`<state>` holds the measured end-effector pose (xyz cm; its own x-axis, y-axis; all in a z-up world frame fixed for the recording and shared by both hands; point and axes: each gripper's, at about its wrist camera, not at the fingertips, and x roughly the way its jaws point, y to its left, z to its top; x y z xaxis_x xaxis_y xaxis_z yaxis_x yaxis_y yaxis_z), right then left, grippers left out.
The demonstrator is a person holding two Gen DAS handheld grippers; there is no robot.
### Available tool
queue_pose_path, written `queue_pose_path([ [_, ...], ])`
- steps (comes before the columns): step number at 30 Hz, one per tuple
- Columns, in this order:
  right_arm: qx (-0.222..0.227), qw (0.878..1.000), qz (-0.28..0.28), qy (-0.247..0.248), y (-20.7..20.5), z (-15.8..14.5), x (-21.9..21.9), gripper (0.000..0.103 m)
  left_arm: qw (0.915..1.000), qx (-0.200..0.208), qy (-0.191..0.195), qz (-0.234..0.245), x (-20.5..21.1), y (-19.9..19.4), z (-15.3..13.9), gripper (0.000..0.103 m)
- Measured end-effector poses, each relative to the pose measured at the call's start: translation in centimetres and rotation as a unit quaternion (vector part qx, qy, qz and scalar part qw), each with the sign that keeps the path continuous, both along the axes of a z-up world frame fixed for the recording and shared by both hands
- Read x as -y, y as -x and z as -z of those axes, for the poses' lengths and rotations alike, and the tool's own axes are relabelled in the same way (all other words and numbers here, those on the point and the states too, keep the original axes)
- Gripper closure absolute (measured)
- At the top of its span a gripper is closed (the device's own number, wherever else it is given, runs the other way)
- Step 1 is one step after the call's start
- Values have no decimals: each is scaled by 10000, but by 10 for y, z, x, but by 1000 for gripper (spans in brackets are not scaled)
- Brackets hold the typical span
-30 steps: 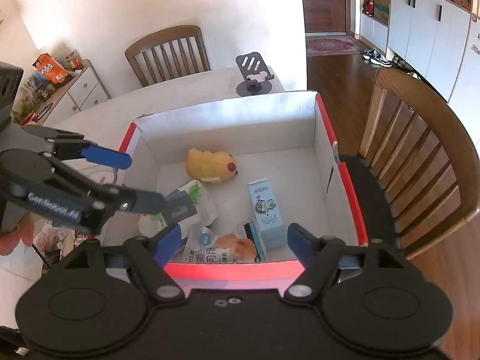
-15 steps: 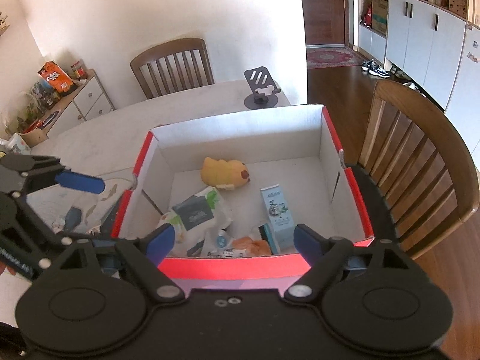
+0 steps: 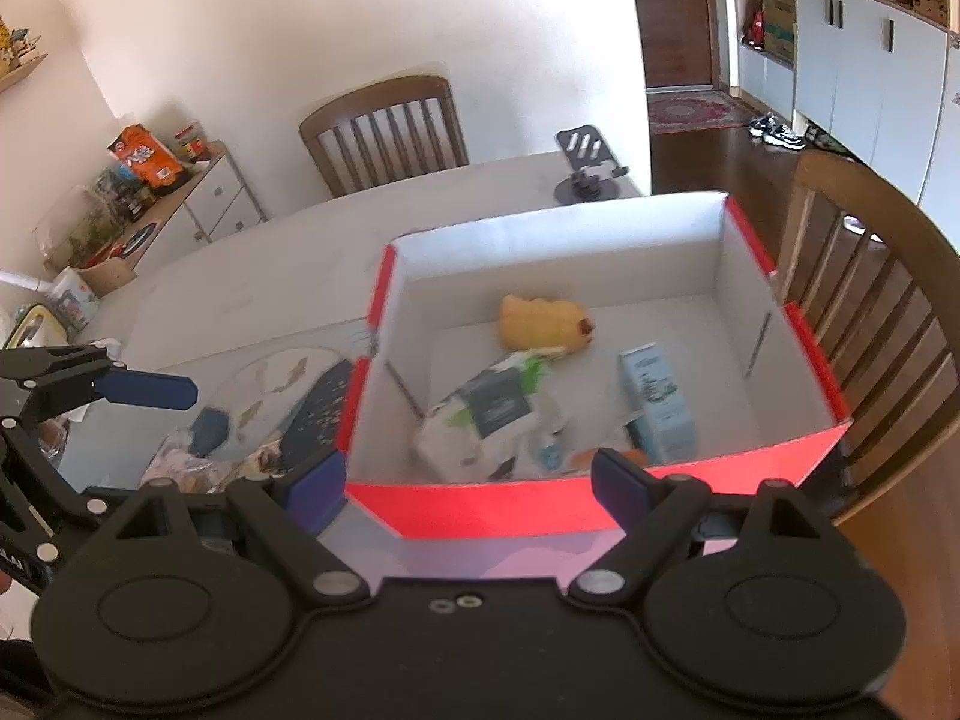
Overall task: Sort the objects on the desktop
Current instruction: 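Withdraw both tools from the box back over the snack pile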
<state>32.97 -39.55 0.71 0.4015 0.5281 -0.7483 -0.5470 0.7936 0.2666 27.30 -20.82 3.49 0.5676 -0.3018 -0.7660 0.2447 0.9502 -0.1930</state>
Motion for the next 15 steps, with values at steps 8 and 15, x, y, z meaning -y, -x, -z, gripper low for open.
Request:
queue_pose_path([
  [8, -53, 10000, -10, 3, 26, 2, -22, 12, 9999, -88, 127, -78, -28, 29, 8, 1],
  [15, -69, 10000, -32, 40, 49, 4, -46, 11, 9996, -61, 151, -245, -56, 49, 12, 0],
])
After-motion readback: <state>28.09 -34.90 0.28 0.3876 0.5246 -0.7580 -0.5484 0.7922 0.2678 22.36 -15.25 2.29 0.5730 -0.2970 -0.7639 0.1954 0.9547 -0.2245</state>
